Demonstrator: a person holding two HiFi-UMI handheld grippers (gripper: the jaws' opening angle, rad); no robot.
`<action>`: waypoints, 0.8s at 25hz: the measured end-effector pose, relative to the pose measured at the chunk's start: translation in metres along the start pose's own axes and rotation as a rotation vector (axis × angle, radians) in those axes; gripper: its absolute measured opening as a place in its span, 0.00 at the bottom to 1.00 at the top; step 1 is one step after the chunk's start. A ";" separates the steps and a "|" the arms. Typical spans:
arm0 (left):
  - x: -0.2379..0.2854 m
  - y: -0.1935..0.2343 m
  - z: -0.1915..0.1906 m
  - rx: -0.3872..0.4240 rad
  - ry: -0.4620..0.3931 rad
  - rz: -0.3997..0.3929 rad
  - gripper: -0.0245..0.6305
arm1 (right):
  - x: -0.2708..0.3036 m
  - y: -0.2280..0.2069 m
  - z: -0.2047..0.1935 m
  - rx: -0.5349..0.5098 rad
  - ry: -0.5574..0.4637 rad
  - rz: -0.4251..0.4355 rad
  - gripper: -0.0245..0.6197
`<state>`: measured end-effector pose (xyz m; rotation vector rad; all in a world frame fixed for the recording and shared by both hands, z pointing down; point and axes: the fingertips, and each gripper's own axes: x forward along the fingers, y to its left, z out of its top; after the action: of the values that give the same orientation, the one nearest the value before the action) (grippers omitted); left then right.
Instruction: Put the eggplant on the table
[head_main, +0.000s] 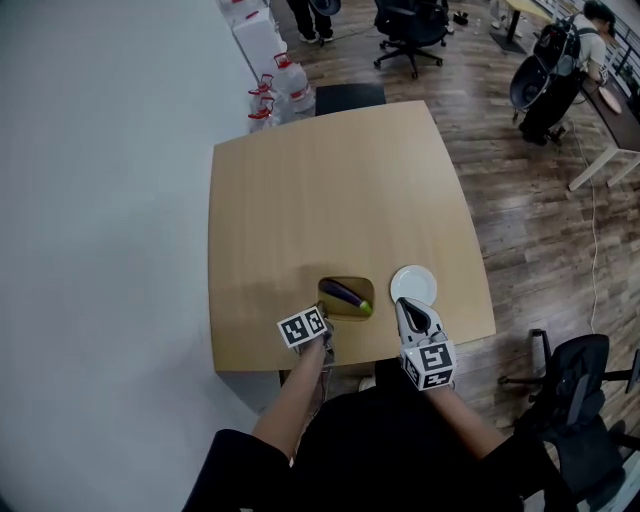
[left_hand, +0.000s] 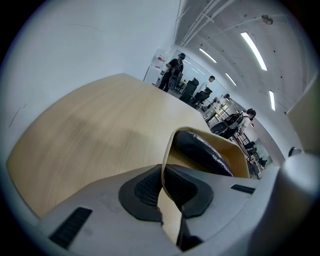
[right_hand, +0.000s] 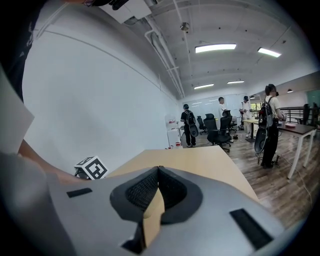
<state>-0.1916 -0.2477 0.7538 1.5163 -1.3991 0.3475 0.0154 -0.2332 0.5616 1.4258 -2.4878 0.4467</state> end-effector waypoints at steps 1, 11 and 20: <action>0.007 -0.004 0.004 0.002 0.002 0.002 0.07 | 0.007 -0.008 0.001 0.005 0.003 0.002 0.13; 0.080 -0.031 0.052 -0.058 0.016 0.017 0.07 | 0.069 -0.060 0.005 -0.013 0.067 0.000 0.13; 0.138 -0.039 0.069 -0.083 0.058 0.065 0.07 | 0.110 -0.099 -0.002 0.032 0.117 0.026 0.13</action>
<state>-0.1454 -0.3899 0.8094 1.3852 -1.4025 0.3658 0.0467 -0.3673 0.6162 1.3404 -2.4194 0.5606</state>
